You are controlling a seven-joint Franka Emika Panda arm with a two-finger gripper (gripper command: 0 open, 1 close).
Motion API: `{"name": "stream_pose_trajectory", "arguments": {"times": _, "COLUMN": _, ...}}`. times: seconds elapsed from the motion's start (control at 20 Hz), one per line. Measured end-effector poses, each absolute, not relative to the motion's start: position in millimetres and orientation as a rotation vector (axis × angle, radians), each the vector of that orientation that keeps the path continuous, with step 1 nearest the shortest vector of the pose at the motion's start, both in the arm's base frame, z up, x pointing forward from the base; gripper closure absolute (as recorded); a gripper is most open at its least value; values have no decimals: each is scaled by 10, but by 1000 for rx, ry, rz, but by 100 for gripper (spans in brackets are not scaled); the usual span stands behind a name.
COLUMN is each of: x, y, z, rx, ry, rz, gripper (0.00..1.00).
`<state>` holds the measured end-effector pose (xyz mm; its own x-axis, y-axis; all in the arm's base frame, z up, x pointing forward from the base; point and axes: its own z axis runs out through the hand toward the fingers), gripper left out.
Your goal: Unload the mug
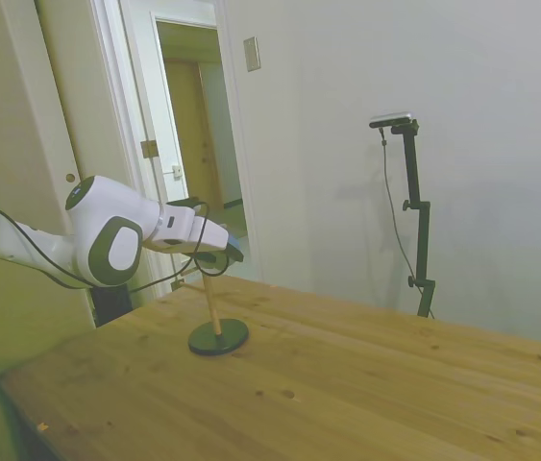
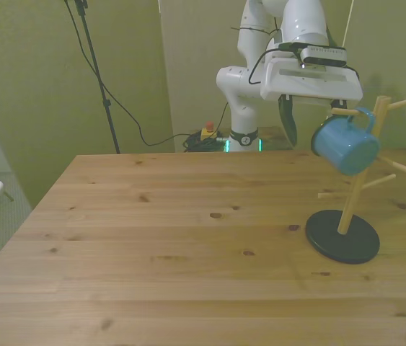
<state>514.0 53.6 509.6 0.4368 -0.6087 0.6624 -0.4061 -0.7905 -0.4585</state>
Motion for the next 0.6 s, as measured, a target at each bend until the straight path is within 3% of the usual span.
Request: {"name": "stream_pose_trajectory", "arguments": {"times": 0.6, "x": 5207, "y": 619, "z": 5090, "rx": -2507, "ry": 869, "rz": -1212, "gripper": 100}}
